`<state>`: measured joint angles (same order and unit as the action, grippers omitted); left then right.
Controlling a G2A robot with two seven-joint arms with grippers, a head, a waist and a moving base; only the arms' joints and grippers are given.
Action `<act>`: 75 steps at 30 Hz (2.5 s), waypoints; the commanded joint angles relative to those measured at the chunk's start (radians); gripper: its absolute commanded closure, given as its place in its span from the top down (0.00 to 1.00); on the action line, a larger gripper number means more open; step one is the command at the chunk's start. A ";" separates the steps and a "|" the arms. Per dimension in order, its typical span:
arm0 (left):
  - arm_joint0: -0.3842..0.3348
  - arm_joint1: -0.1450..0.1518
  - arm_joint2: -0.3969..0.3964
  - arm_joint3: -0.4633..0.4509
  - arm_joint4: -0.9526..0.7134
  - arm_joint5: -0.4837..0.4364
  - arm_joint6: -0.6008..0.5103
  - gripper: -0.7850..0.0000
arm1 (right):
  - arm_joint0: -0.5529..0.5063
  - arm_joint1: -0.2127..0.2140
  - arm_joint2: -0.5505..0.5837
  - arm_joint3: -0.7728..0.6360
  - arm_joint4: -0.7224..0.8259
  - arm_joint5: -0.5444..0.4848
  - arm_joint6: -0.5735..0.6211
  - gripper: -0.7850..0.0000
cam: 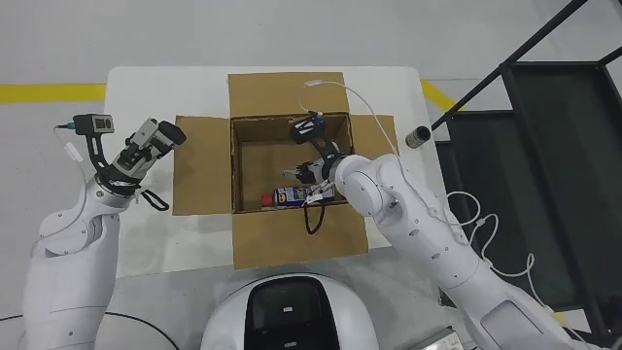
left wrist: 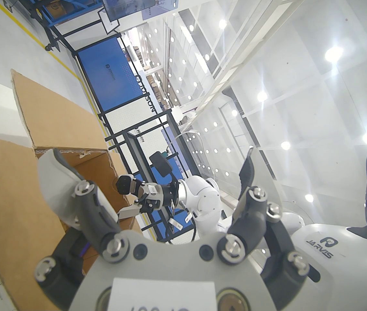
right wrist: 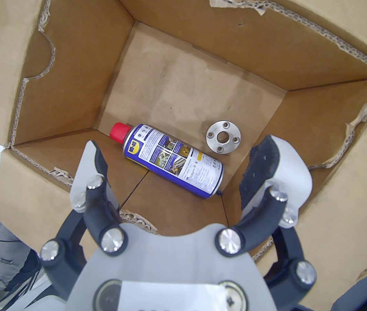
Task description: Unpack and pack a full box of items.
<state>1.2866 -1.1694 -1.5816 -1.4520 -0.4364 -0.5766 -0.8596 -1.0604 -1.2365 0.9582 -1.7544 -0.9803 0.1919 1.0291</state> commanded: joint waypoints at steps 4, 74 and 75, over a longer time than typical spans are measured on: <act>0.000 0.000 0.000 0.000 0.000 0.000 0.000 1.00 | 0.000 0.000 0.000 0.000 0.000 0.000 0.000 1.00; 0.000 0.000 0.000 0.000 0.000 0.000 0.000 1.00 | 0.161 -0.071 -0.101 0.414 0.162 0.017 -0.054 1.00; 0.000 0.000 0.000 0.000 0.000 0.000 0.000 1.00 | 0.156 -0.070 -0.093 0.417 0.167 0.023 -0.065 1.00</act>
<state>1.2866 -1.1694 -1.5816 -1.4520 -0.4364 -0.5766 -0.8596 -0.8986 -1.3071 0.8566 -1.3404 -0.8185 0.2086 0.9787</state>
